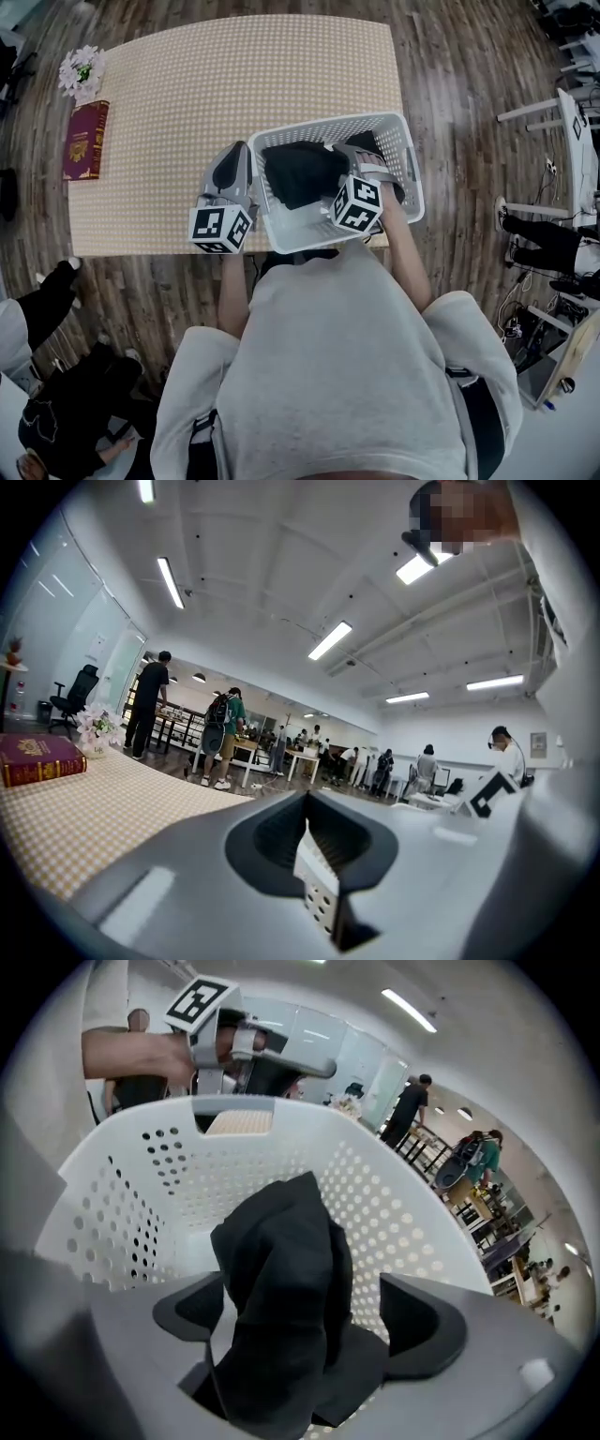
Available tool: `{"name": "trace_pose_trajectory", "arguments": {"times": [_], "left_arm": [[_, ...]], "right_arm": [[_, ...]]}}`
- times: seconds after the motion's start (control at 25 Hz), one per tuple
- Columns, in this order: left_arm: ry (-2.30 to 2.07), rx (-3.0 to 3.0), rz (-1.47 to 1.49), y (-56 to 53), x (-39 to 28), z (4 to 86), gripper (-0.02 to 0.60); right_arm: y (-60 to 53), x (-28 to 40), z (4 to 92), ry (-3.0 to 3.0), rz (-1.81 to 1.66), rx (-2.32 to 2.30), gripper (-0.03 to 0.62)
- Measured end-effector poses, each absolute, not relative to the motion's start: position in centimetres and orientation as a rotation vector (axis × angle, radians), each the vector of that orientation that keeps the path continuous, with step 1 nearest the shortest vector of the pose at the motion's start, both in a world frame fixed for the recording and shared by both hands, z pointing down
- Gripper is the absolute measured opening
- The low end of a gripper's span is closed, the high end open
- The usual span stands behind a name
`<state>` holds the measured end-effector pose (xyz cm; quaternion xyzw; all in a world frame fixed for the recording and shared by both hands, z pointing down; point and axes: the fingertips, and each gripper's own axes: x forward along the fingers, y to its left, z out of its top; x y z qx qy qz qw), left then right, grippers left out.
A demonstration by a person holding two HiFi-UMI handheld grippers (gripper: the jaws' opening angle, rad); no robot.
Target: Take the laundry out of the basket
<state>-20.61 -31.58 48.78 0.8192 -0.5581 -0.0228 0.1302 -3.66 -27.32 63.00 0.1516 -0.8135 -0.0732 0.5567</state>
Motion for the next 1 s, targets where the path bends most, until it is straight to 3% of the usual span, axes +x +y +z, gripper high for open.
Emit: {"name": "trace_pose_trajectory", "arguments": {"times": [0.08,0.12,0.48,0.88,0.92,0.96,1.0], "left_arm": [[-1.624,2.375,-0.068,-31.6,-20.8,48.9,0.006],[-1.626,2.372,-0.066,-31.6,-20.9,48.9,0.006],[-1.653,2.328,-0.052,-31.6,-22.6,49.6,0.006],[-1.649,2.316,-0.084,-32.0,-23.1,49.7,0.006],[-1.650,2.316,-0.091,-32.0,-23.1,49.6,0.006],[-1.651,2.316,-0.099,-32.0,-23.1,49.4,0.006],[-1.652,2.317,-0.106,-32.1,-23.1,49.3,0.006]], "right_arm": [[-26.9,-3.1,65.4,-1.832,-0.153,0.262,0.591],[-26.7,-2.8,66.6,-1.792,-0.137,0.216,0.597],[-26.1,-2.1,77.0,-1.620,-0.099,-0.026,0.591],[-25.9,-2.4,77.6,-1.596,-0.040,-0.090,0.592],[-25.6,-2.5,77.3,-1.602,-0.048,-0.099,0.575],[-25.1,-2.5,76.9,-1.608,-0.060,-0.114,0.494],[-24.4,-2.6,76.5,-1.615,-0.076,-0.132,0.371]]}}
